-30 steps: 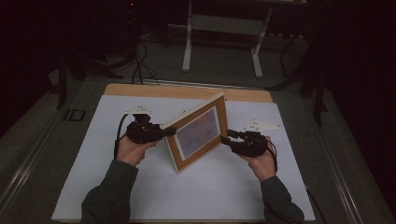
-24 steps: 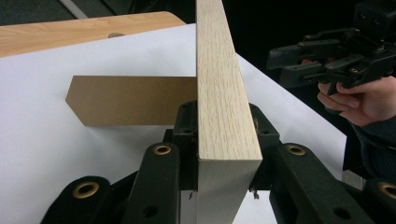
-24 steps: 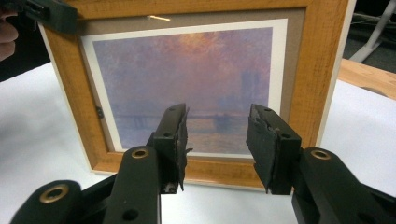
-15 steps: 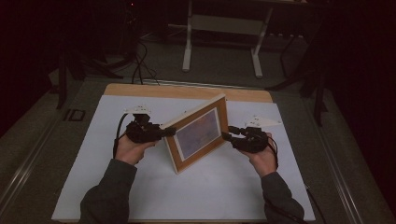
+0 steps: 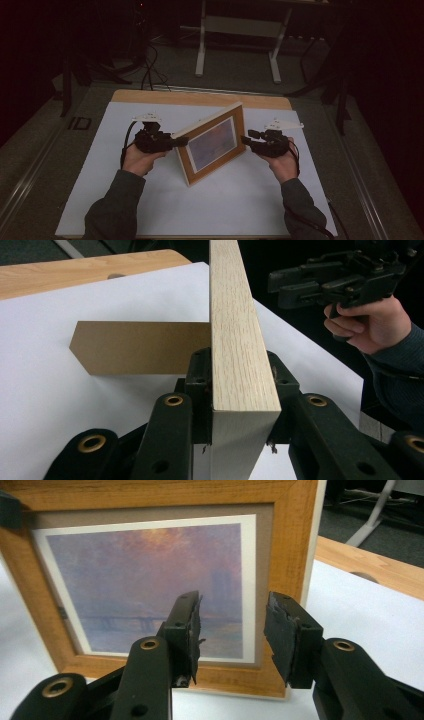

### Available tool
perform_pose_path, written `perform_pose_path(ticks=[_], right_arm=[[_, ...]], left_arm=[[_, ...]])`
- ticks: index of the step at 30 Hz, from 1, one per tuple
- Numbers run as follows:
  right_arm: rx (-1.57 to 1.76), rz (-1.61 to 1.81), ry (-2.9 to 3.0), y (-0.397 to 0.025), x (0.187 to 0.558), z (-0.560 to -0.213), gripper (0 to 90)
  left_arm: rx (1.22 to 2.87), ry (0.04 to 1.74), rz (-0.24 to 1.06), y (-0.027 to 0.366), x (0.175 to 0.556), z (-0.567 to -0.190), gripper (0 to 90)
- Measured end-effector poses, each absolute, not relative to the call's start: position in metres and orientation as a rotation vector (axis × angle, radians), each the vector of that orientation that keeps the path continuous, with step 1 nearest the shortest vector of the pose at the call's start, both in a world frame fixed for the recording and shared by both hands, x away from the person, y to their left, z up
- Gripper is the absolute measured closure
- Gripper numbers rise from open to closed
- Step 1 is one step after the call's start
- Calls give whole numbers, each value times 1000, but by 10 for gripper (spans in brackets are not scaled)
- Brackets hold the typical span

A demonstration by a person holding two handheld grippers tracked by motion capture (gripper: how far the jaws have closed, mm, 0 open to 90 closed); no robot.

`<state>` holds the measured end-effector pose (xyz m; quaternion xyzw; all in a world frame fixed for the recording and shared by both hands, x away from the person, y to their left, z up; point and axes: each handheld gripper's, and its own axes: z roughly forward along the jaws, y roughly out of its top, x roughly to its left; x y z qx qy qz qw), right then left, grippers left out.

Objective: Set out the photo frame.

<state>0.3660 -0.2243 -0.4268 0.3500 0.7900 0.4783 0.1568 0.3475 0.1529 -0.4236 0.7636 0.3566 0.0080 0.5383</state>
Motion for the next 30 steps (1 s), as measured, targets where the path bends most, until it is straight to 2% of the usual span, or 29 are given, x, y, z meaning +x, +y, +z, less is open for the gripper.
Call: perform_pose_path(ticks=[30], right_arm=[[1043,1310,2237,-226,400,-408,544]], left_arm=[[1820,795,-22,156,353,-426,719]])
